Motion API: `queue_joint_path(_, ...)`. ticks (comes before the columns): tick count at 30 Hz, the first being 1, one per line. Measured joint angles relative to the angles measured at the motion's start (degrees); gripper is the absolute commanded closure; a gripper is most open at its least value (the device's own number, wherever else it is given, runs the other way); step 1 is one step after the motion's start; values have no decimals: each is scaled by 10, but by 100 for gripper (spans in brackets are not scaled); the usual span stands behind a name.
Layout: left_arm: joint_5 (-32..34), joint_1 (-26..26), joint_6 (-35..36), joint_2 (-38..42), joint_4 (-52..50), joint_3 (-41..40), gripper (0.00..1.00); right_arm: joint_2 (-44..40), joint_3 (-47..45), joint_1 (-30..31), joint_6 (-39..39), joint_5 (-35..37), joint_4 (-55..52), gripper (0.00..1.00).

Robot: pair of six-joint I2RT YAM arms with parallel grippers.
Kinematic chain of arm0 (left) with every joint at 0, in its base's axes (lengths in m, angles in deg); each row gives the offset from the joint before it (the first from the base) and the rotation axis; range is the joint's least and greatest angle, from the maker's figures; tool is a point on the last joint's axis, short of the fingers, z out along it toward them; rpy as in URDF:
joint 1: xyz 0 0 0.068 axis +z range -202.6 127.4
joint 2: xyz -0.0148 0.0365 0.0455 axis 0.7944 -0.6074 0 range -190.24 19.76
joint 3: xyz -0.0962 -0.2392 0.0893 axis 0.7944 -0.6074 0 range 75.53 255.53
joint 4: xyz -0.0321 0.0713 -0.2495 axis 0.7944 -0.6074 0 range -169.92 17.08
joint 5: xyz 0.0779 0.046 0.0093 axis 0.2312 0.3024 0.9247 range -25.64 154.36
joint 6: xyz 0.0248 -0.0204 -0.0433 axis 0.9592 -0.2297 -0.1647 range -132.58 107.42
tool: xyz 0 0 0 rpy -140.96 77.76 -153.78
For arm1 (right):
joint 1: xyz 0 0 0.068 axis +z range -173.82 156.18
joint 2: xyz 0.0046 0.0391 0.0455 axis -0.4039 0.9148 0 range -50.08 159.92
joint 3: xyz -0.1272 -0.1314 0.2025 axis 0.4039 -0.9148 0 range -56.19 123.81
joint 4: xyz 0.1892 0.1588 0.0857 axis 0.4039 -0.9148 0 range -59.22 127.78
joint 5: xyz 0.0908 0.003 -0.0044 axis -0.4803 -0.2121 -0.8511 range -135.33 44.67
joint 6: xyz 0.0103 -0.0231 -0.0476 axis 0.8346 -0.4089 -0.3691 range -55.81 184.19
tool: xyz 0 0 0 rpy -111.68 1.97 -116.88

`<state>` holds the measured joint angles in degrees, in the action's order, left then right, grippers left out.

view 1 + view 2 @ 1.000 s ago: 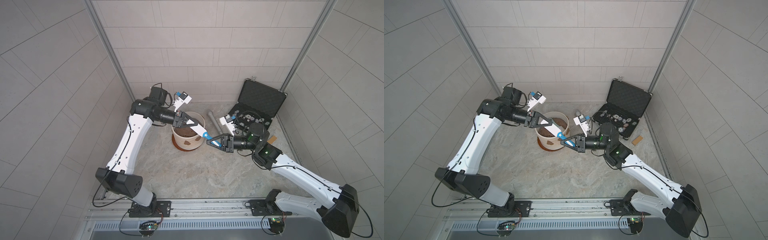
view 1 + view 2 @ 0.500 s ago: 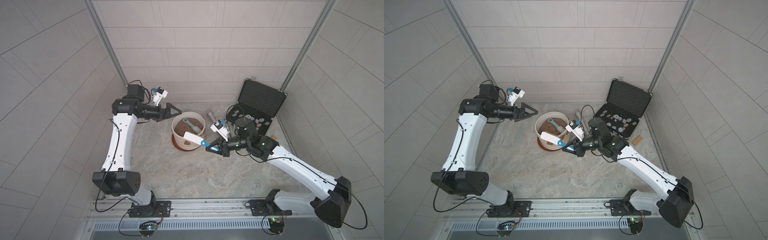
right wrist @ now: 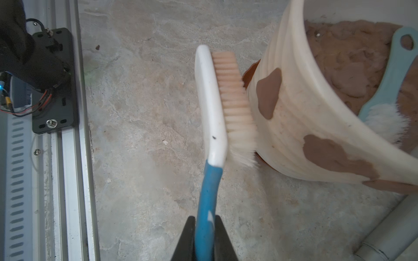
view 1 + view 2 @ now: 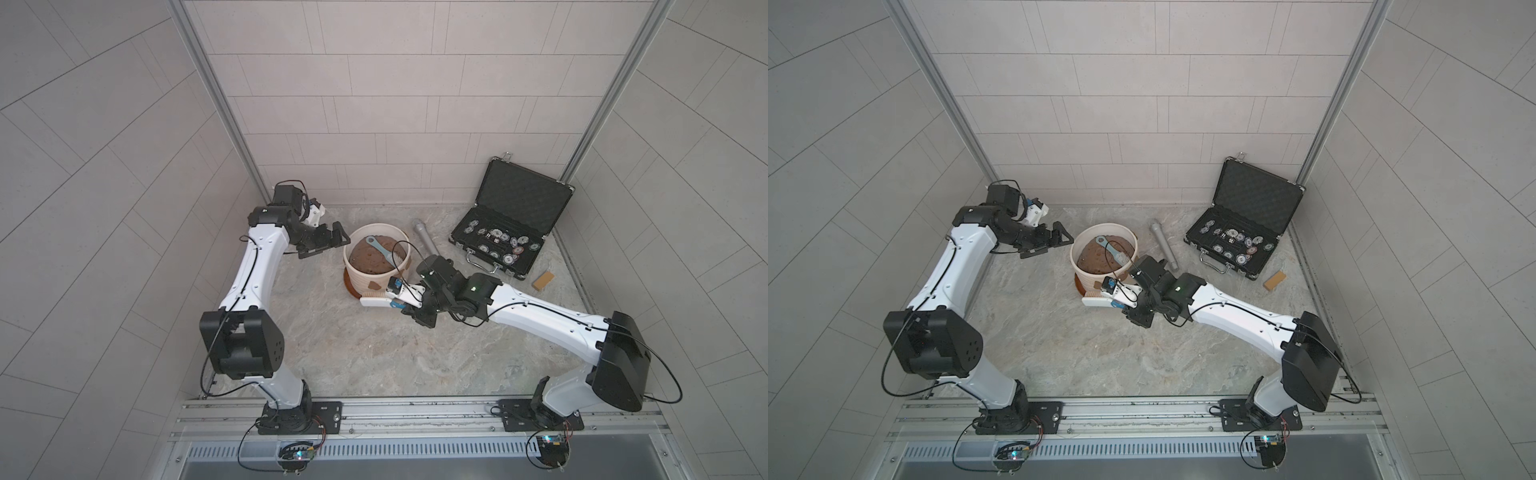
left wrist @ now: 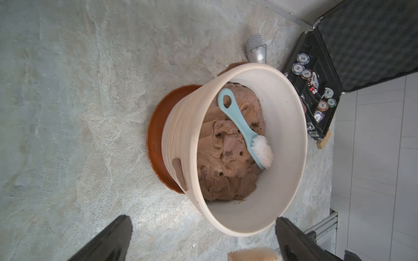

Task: Scrub the dried mud off the ceramic pot
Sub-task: Brush off the soil from the pot.

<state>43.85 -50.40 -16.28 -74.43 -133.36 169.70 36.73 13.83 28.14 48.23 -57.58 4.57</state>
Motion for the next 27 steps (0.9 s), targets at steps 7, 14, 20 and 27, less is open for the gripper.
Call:
queue_joint_path(7, 10, 0, -4, -15, 9, 0, 0, 38, 27, -11, -3, 17, 18, 100)
queue_joint_path(14, 7, -1, -4, -15, 20, -15, 0, 42, 27, -37, 6, -21, 37, 100)
queue_joint_path(20, 3, -1, -3, -15, 22, -17, 0, 49, 27, -50, 15, -47, 41, 100)
queue_joint_path(27, -3, -1, -1, -15, 23, -19, 0, 88, 36, -54, 12, -56, 41, 100)
